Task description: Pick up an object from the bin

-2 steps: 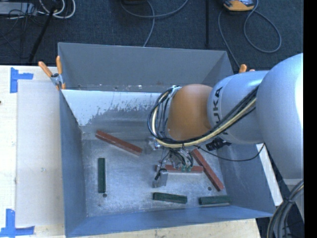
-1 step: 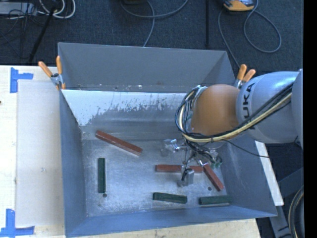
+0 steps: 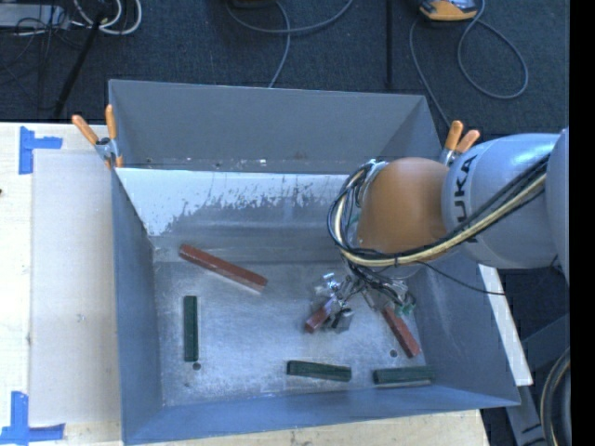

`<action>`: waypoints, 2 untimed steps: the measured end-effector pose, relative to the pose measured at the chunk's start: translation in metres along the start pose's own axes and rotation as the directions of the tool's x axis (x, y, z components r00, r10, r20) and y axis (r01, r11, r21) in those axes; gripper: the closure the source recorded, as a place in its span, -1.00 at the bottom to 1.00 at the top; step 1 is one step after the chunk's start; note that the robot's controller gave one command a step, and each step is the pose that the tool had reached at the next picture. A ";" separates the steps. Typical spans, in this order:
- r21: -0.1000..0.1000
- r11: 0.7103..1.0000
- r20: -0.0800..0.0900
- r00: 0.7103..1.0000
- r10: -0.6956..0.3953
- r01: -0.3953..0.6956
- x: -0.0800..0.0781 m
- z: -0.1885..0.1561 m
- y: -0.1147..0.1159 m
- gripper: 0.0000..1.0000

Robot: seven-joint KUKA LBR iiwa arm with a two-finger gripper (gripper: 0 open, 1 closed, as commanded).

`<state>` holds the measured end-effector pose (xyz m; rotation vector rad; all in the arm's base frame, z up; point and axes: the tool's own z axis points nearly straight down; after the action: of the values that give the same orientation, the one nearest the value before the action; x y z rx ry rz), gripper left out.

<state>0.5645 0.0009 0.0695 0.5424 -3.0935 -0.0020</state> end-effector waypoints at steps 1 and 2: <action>0.004 0.992 0.009 0.992 -0.122 0.122 0.009 -0.174 0.032 1.00; 0.001 0.993 0.001 0.993 -0.119 0.119 0.011 -0.169 0.032 -1.00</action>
Offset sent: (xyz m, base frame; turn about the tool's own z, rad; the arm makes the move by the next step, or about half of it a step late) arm -0.0215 0.0263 0.1695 -0.1255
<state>0.5437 0.0267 0.2386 0.7267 -3.0573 -0.0013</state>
